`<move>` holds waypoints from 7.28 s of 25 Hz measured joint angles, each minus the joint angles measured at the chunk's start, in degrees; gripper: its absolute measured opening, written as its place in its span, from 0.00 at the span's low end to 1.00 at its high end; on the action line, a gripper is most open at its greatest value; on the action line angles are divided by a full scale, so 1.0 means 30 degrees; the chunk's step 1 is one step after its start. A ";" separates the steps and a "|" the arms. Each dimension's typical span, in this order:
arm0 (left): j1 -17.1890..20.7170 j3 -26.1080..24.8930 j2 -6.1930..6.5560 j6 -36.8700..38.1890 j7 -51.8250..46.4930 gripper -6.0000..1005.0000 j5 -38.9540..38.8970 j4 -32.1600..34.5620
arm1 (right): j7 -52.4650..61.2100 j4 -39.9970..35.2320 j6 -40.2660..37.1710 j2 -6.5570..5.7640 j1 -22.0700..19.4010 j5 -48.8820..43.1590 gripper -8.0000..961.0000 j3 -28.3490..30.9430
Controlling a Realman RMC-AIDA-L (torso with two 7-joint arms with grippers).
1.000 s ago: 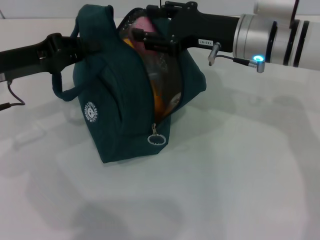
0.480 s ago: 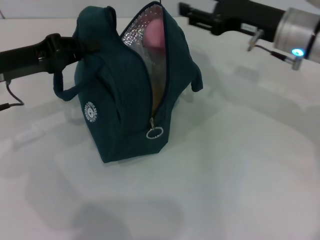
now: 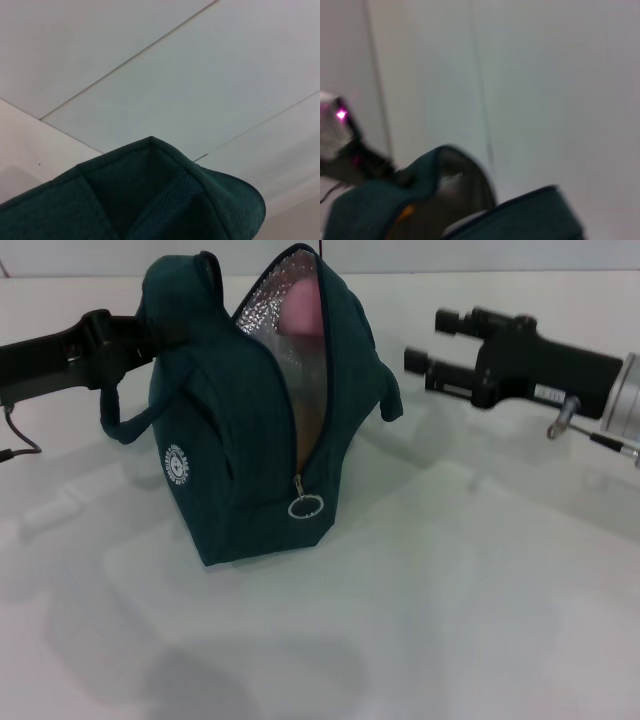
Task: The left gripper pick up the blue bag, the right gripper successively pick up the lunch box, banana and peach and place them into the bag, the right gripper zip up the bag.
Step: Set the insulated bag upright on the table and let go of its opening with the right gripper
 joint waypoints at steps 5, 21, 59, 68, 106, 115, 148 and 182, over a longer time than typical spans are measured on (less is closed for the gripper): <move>-0.0104 0.0003 0.0006 0.0002 -0.0001 0.06 0.0000 -0.0002 | 0.0149 0.0153 -0.0548 0.0076 0.0226 -0.1134 0.69 -0.0300; -0.0130 0.0009 -0.0098 0.0004 -0.0001 0.06 -0.0005 -0.0002 | 0.0009 0.1152 0.0173 0.0123 0.1921 -0.1443 0.69 -0.1451; -0.0068 0.0009 -0.0052 -0.0261 -0.0001 0.06 0.0000 -0.0001 | 0.0026 0.0968 0.1582 -0.0041 0.1876 -0.3058 0.68 -0.1283; -0.0058 0.0009 -0.0075 -0.0261 -0.0001 0.06 -0.0002 -0.0001 | -0.0016 0.0305 0.1498 0.0058 0.1934 -0.3572 0.67 -0.1363; -0.0214 0.0007 -0.0128 -0.0229 0.0438 0.07 0.0000 -0.0507 | -0.0253 -0.1361 0.1680 0.0125 0.1270 -0.3583 0.30 -0.1296; -0.0280 0.0043 -0.0163 -0.0175 0.0438 0.07 0.0000 -0.0504 | -0.0281 -0.1396 0.1775 0.0150 0.1244 -0.3582 0.07 -0.1284; -0.1814 0.0186 -0.0831 -0.0231 0.1951 0.07 -0.0115 -0.2165 | -0.2838 -0.9805 -0.6015 0.0031 -0.5752 -0.2439 0.07 0.3467; 0.0089 0.0185 -0.1156 -0.0339 0.4379 0.07 -0.0183 -0.4895 | -0.3994 -0.4865 -0.9017 0.0004 -0.5265 -0.3082 0.16 0.3846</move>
